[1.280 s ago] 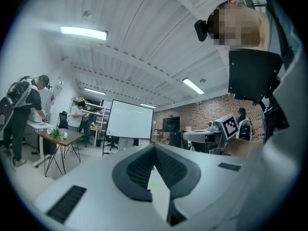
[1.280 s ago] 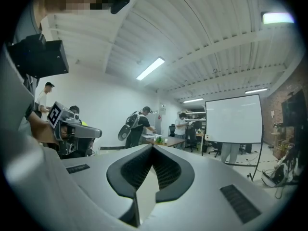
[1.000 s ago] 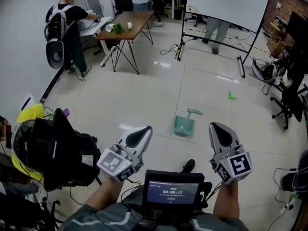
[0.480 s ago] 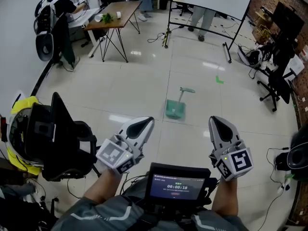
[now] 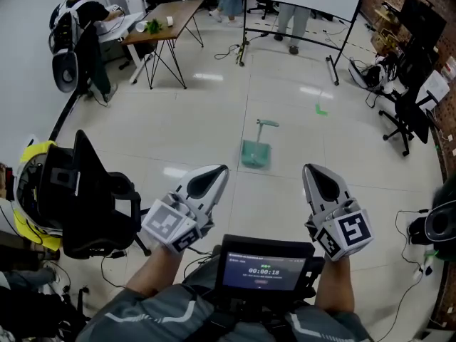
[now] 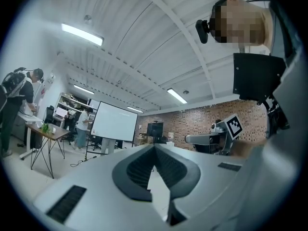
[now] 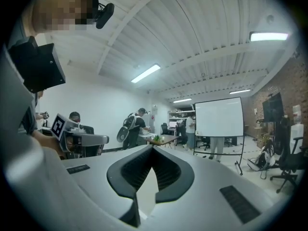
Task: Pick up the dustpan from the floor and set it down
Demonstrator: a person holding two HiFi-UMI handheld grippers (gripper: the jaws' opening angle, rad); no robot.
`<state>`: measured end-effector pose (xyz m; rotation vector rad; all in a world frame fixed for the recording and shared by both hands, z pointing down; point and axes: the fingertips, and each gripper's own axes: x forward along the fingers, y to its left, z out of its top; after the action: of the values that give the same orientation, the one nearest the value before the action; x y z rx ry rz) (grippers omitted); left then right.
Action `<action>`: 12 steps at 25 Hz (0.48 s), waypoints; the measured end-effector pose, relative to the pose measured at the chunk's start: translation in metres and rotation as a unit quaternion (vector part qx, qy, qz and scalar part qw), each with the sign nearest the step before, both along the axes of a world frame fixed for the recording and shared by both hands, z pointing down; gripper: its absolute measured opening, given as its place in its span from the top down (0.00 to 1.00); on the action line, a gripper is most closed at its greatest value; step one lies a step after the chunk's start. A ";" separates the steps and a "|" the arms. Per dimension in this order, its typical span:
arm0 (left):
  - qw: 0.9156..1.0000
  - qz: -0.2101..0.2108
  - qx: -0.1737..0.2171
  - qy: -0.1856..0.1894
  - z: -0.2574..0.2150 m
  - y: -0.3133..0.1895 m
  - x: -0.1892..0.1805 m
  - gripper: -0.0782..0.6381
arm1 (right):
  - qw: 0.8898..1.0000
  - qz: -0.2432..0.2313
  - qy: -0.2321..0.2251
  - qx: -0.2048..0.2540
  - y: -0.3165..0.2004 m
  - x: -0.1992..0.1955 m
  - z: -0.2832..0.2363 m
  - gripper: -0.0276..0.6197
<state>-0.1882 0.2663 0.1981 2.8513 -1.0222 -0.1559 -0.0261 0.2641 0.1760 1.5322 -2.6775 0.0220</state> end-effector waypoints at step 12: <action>1.000 0.000 -0.002 -0.010 -0.007 0.027 0.048 0.85 | 1.000 0.005 0.000 -0.004 0.025 0.049 -0.005 0.92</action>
<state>-0.1398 0.2929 0.1915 2.8554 -1.0238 -0.1260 0.0233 0.2887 0.1706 1.5419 -2.6672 0.0346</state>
